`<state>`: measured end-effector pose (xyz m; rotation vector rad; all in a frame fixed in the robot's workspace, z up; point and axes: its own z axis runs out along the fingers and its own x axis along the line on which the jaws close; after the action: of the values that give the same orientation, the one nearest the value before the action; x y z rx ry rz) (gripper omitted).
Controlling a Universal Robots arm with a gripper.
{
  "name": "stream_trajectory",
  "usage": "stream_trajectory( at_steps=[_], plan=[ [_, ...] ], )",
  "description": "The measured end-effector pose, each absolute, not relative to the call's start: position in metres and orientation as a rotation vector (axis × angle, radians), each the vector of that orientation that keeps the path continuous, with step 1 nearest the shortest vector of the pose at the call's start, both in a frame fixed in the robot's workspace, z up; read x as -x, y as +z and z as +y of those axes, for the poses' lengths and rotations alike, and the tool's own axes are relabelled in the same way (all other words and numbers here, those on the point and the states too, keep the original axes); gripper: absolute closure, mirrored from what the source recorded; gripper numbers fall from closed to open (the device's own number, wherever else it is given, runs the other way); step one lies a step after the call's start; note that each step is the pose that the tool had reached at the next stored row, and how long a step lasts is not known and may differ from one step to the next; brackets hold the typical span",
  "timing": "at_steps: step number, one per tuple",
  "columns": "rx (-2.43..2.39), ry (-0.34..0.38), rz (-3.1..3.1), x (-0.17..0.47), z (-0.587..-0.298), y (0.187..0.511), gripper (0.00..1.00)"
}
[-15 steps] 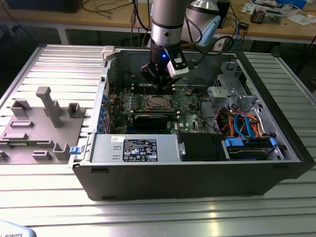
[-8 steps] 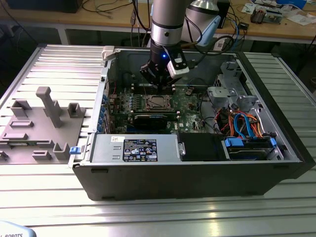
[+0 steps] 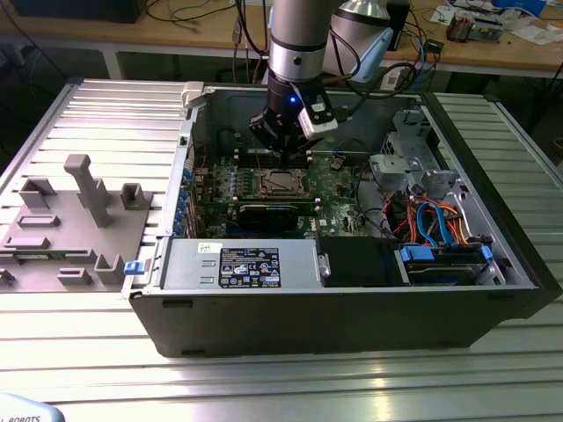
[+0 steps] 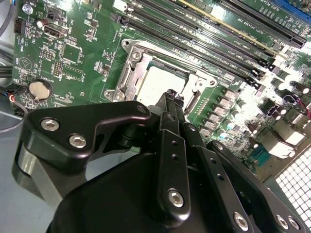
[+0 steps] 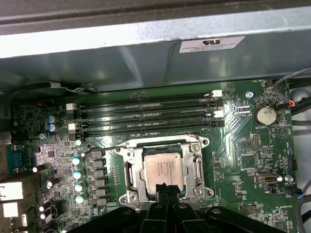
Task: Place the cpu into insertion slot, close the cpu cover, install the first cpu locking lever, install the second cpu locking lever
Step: 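Install the first cpu locking lever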
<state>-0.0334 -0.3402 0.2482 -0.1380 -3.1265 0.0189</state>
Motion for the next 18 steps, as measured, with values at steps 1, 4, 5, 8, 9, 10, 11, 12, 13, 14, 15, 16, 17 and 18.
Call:
stream_trajectory(
  at_steps=[1,4,5,8,9,10,11,12,13,14,15,16,17,18],
  plan=[
    [0.136,0.019,-3.127,0.0334,-0.3402,0.2482,0.89],
    [0.131,0.019,-3.127,0.0334,-0.3402,0.2482,0.89],
    [0.129,0.019,-3.127,0.0334,-0.3402,0.2482,0.89],
    [0.125,0.019,-3.127,0.0334,-0.3402,0.2482,0.89],
    [0.124,0.019,-3.127,0.0334,-0.3402,0.2482,0.89],
    [0.122,0.019,-3.127,0.0334,-0.3403,0.2482,0.89],
    [0.121,0.019,-3.127,0.0334,-0.3402,0.2482,0.89],
    [0.119,0.019,-3.127,0.0334,-0.3402,0.2482,0.89],
    [0.116,0.019,-3.128,0.0334,-0.3402,0.2482,0.89],
    [0.107,0.019,-3.128,0.0334,-0.3402,0.2482,0.89],
    [0.101,0.019,-3.128,0.0334,-0.3402,0.2482,0.89],
    [0.095,0.019,-3.128,0.0334,-0.3402,0.2482,0.89],
    [0.086,0.019,-3.129,0.0334,-0.3402,0.2482,0.89],
    [0.085,0.019,-3.129,0.0334,-0.3402,0.2482,0.89]
  ],
)
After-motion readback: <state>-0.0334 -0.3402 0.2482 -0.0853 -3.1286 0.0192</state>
